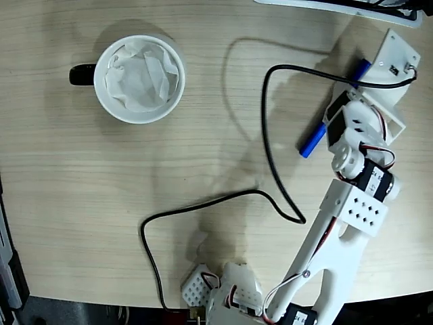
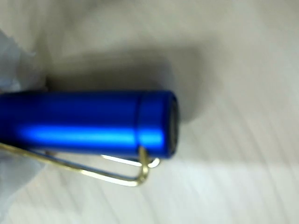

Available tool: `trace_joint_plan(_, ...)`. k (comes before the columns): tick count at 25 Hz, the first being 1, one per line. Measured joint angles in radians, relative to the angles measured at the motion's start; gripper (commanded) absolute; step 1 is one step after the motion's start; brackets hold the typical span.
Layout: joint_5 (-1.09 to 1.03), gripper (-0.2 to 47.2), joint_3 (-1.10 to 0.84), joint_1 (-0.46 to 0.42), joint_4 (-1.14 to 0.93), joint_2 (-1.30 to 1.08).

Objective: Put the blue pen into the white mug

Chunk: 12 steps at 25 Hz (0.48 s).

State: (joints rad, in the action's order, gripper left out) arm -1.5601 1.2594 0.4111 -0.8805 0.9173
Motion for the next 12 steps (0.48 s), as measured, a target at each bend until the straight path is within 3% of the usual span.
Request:
trace_joint_plan(5,0.0,0.1,0.172,-0.087,0.08,0.281)
trace_joint_plan(12,-0.003,0.1,0.62,-0.219,0.563,0.764)
